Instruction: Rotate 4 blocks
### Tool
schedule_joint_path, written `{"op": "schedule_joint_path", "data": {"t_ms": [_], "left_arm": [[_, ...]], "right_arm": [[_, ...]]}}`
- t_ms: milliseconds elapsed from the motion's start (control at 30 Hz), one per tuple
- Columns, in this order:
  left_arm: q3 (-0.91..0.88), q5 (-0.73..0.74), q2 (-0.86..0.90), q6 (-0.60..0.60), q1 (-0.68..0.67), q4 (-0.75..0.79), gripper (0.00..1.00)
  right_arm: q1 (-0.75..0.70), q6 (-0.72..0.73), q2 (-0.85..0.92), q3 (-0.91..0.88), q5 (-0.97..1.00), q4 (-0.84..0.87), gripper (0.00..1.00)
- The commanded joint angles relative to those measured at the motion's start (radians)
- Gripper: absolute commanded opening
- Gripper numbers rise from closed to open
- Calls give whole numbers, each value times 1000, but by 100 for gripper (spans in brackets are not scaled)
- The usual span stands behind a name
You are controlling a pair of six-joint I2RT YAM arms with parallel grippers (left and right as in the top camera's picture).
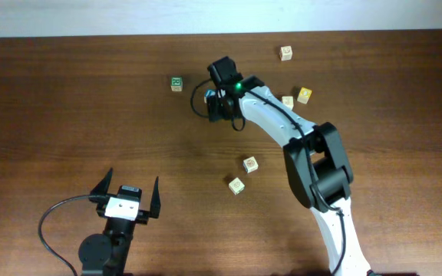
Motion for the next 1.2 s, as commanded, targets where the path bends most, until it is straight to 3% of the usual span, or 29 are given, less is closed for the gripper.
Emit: {"op": "schedule_joint_path", "data": {"t_ms": [0,100,333,633,767,1100,1167], "left_arm": [[-2,-7,-6,13,-3,-7,99],[-2,-7,-6,13,-3,-7,99],[-2,-7,-6,13,-3,-7,99],[-2,-7,-5,13,-3,-7,99],[-1,-7,-5,13,-3,-6,99],[-2,-7,-5,13,-3,-7,99],[-2,-7,-5,13,-3,-7,99]], "right_arm": [[-2,-45,9,-2,18,-8,54],[-2,-46,5,0,22,3,40],[-2,-52,-3,0,83,9,29],[18,-40,-58,53,-317,-300,31],[78,-13,-55,31,-321,-409,31],[189,92,-56,-51,-269,-419,36],[184,92,-60,-44,-269,-427,47]]}}
